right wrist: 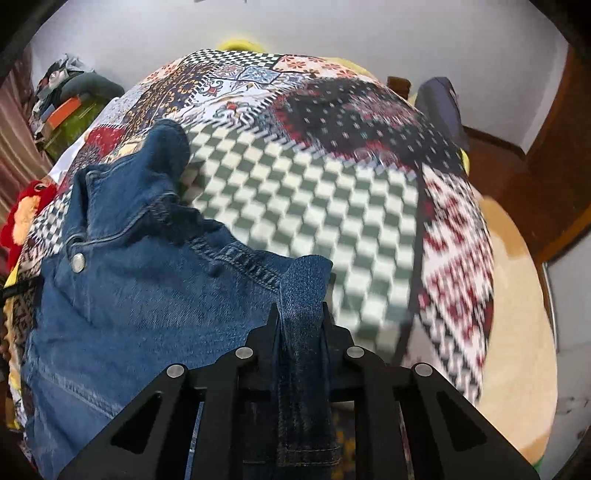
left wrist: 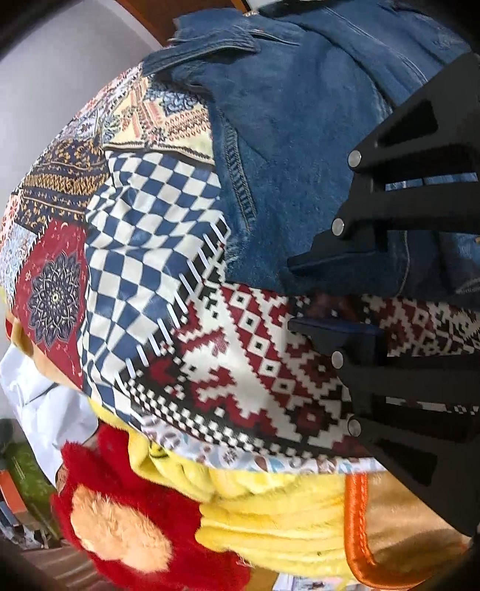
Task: Fold large clothes
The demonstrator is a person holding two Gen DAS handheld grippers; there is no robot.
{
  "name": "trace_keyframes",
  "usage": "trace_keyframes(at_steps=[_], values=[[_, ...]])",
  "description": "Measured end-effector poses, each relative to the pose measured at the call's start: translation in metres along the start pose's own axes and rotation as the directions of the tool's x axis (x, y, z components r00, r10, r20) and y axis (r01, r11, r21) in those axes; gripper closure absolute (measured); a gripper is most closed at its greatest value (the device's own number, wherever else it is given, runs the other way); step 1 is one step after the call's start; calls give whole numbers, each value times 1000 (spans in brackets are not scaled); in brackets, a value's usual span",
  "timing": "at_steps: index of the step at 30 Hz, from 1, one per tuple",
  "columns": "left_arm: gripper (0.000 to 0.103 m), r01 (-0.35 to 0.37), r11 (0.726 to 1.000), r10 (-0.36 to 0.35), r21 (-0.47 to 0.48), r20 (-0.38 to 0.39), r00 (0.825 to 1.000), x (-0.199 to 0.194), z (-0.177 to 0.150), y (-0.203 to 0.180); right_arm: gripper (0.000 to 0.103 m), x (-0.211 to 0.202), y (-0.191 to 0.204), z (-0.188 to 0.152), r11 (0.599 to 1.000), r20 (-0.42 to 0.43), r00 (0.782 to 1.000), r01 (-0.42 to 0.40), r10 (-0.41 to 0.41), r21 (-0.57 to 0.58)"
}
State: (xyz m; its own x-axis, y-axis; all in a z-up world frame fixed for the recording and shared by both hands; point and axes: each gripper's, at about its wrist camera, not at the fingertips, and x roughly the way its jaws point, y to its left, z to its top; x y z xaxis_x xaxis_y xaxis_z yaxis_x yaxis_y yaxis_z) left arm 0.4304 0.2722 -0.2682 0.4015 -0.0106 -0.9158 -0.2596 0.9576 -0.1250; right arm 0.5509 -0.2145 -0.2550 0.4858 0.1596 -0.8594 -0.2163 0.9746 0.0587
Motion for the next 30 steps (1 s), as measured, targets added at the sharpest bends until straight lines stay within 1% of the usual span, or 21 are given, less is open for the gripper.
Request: trace_keyframes(at_steps=[3, 8, 11, 14, 15, 16, 17, 18, 19, 20, 23, 26, 28, 29, 30], values=[[76, -38, 999, 38, 26, 2, 999, -2, -3, -3, 89, 7, 9, 19, 998, 25, 999, 37, -35, -50], [76, -104, 990, 104, 91, 13, 995, 0, -1, -11, 89, 18, 9, 40, 992, 45, 995, 92, -89, -83], [76, -133, 985, 132, 111, 22, 991, 4, 0, -16, 89, 33, 2, 41, 994, 13, 996, 85, -85, -73], [75, -156, 980, 153, 128, 32, 988, 7, -2, -21, 87, 39, 1, 33, 990, 20, 993, 115, -113, -85], [74, -159, 979, 156, 130, 31, 987, 8, -2, -22, 83, 39, 1, 32, 988, 20, 991, 130, -129, -86], [74, -160, 978, 158, 130, 30, 987, 8, -2, -22, 81, 38, 0, 31, 984, 19, 988, 155, -154, -88], [74, -160, 979, 158, 128, 27, 987, 9, -2, -22, 71, 38, -1, 30, 980, 16, 984, 178, -177, -92], [74, -161, 979, 159, 126, 24, 987, 9, -1, -22, 52, 37, -2, 29, 972, 19, 977, 214, -213, -94], [74, -162, 979, 161, 124, 21, 987, 10, -1, -22, 42, 36, -4, 27, 962, 23, 967, 254, -253, -98], [74, -165, 979, 163, 124, 21, 986, 9, -1, -22, 31, 35, -6, 26, 957, 24, 962, 272, -271, -105], [74, -182, 974, 180, 136, 27, 983, 8, -4, -27, 30, 24, -17, 19, 969, 8, 972, 233, -233, -82], [73, -186, 974, 186, 127, 14, 982, 7, -4, -33, 30, 2, -23, 13, 978, -2, 980, 200, -201, -55], [73, -170, 979, 170, 116, 9, 985, -1, -7, -37, 30, -14, -21, 8, 977, 12, 979, 205, -205, -57], [73, -165, 980, 165, 114, 11, 986, -6, -8, -40, 30, -29, -20, 5, 976, 31, 978, 209, -207, -62], [73, -160, 980, 159, 114, 18, 987, -13, -10, -43, 30, -41, -18, 3, 978, 47, 980, 199, -196, -66]])
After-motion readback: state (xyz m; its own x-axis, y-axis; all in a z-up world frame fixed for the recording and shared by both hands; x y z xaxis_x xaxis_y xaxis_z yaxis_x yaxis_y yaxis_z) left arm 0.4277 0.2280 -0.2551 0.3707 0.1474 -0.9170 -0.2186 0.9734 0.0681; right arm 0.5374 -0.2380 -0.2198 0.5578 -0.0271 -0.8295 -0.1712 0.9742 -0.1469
